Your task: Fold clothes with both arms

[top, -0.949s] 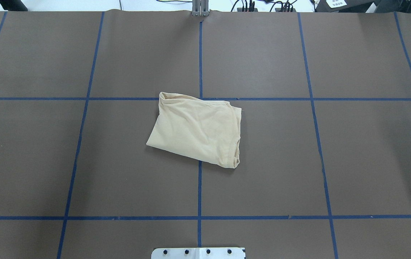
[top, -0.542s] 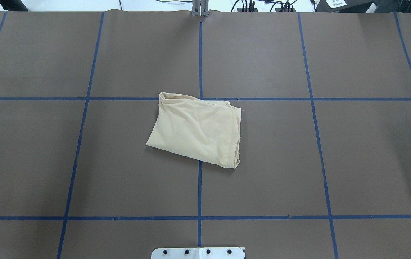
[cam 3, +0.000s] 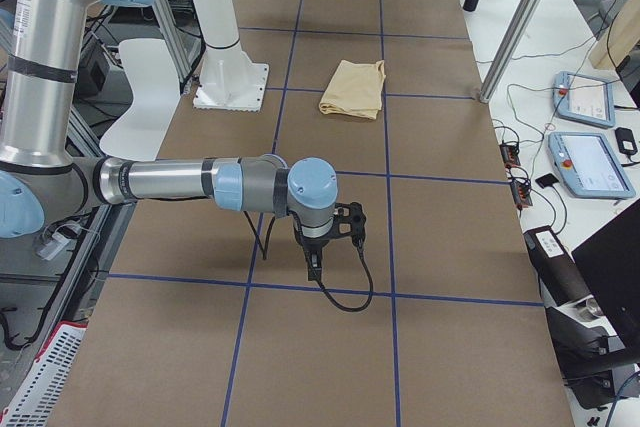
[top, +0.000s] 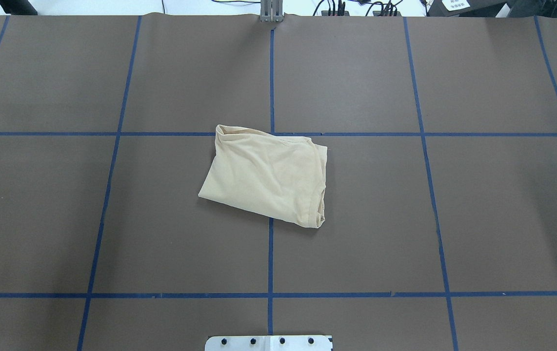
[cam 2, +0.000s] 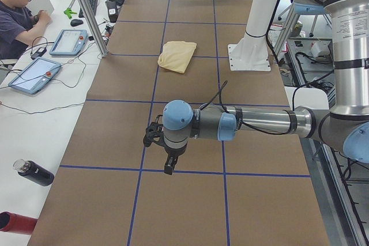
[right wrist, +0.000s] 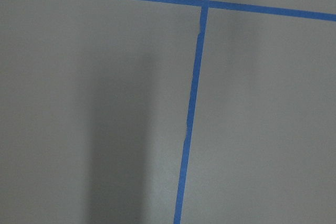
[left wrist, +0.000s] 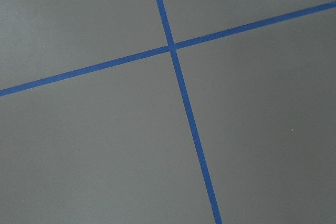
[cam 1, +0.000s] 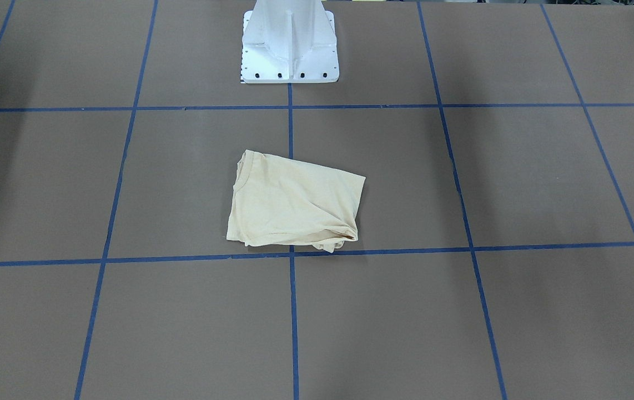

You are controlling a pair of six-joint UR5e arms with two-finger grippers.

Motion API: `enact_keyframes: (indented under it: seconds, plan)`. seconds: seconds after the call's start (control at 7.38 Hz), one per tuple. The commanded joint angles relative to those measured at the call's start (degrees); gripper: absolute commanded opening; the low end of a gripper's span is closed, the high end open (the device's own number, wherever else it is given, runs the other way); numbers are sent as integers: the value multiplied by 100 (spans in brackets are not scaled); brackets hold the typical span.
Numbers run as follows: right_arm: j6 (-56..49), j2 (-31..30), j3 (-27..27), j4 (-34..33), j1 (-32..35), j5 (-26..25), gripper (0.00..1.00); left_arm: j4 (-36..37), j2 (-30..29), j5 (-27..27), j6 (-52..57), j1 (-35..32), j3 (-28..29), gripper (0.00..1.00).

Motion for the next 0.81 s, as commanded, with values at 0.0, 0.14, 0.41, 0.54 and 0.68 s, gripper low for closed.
enact_keyframes:
  seconds: [0.0,0.14,0.41,0.54,0.68]
  plan:
    - [1,2,6,0,0,-5,100,0,0,3,-41,0,18,100]
    - [1,-6,6,0,0,-5,100,-9,0,3,-24,9,140,100]
    - [1,2,6,0,0,-5,100,-9,0,3,-41,9,141,100]
    - [1,2,6,9,0,-5,100,0,0,12,-33,0,150,100]
    - [1,2,14,9,0,-5,100,0,0,12,-33,9,150,100]
